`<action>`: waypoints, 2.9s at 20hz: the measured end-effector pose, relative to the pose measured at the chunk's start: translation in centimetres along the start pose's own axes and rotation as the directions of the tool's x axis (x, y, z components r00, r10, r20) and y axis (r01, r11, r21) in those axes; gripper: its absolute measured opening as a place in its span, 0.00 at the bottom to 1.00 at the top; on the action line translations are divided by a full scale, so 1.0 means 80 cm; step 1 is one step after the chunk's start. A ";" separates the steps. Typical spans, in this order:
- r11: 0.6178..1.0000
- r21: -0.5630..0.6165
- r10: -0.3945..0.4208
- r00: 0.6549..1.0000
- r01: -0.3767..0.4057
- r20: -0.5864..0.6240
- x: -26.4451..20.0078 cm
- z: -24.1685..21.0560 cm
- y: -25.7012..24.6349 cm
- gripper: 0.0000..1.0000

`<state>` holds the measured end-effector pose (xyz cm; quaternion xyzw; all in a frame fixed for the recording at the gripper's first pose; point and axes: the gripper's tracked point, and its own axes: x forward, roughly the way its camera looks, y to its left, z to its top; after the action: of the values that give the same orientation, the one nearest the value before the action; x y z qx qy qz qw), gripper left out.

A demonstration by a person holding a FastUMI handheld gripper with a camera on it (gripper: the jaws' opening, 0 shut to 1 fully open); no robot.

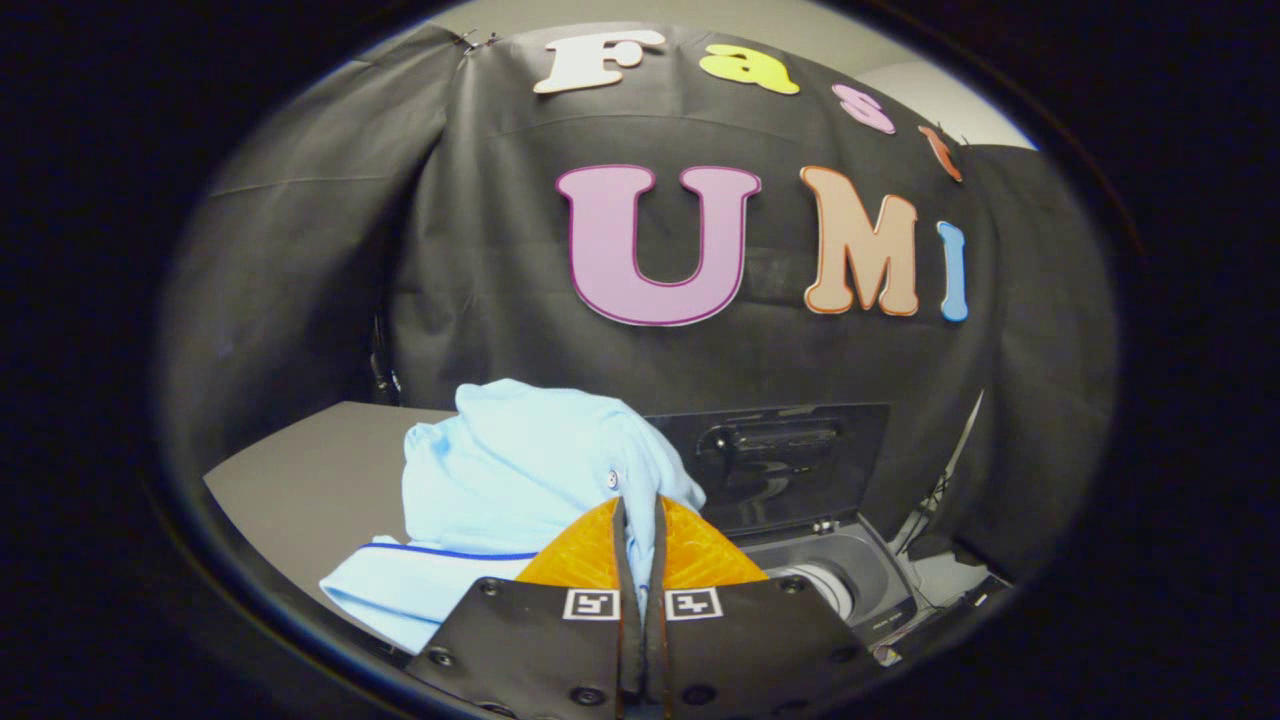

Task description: Put the clothes into the washing machine and then close the washing machine lid.

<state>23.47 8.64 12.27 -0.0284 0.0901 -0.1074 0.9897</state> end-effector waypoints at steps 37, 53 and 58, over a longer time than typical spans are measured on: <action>0.996 0.054 -0.073 0.997 0.074 -0.016 0.039 -0.078 -0.126 0.99; 0.999 0.005 -0.046 0.998 0.046 0.034 0.046 -0.023 -0.083 0.99; 0.998 -0.053 -0.029 0.996 0.033 0.082 0.062 0.033 -0.075 0.99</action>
<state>27.43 1.78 14.47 -0.0612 0.0521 -0.1190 0.9896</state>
